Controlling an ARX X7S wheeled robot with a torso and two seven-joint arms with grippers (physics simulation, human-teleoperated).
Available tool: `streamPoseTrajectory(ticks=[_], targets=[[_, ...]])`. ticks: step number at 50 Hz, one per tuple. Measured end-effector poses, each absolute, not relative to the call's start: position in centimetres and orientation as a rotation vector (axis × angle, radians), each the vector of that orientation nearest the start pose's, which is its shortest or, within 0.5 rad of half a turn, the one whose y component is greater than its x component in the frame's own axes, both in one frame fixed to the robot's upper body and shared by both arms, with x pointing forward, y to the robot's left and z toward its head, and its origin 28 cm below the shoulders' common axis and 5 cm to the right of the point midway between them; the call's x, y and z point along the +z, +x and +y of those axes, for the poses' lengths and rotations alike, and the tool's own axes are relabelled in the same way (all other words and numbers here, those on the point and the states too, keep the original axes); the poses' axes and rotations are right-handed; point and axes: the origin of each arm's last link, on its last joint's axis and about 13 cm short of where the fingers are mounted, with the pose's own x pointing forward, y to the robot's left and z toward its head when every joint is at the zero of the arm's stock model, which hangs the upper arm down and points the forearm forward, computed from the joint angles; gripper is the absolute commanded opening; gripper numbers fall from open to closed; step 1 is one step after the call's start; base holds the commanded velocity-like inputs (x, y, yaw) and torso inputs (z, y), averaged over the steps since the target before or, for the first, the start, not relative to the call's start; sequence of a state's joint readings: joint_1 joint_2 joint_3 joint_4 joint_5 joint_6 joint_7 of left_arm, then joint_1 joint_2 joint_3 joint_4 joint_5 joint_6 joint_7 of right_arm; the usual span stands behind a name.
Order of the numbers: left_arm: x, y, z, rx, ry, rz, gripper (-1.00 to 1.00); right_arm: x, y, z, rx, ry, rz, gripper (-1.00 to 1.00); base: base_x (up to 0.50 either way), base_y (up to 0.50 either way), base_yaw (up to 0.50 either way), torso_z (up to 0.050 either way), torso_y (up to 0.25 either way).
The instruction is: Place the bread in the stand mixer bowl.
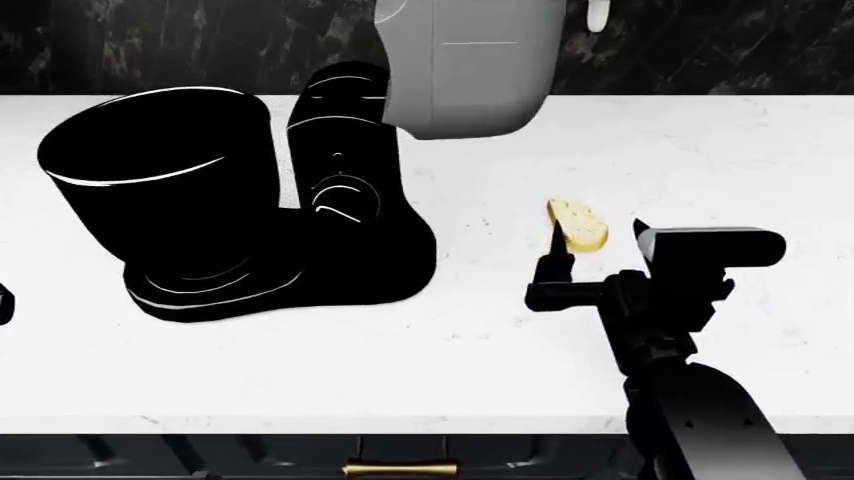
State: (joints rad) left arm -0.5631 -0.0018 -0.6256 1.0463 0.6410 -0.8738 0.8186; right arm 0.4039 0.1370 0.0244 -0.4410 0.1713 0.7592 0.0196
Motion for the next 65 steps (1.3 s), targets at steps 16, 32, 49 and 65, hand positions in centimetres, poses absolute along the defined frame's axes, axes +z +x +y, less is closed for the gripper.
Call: streamPoseTrajectory(ticks=[16,32,49,65], targets=[[23.0,14.1,32.1,0.428,0.275,-0.432,1.00,14.8,27.1,-12.4,0.014,-0.002,-0.087,1.00,0.00,0.00,0.00,0.000,0.000],[22.8,13.9,32.3,0.433,0.268,-0.429,1.00,14.7,31.4,-12.8,-0.030,-0.038,-0.042,1.00,0.00,0.00,0.00,0.000,0.000],[22.6,13.8,32.3,0.437,0.263,-0.426,1.00,14.6,34.7,-13.1,-0.049,-0.049,0.020,1.00,0.00,0.00,0.00,0.000,0.000],[22.5,13.8,32.4,0.440,0.258,-0.421,1.00,14.4,35.3,-13.2,-0.056,-0.053,0.031,1.00,0.04,0.00,0.00,0.000,0.000]])
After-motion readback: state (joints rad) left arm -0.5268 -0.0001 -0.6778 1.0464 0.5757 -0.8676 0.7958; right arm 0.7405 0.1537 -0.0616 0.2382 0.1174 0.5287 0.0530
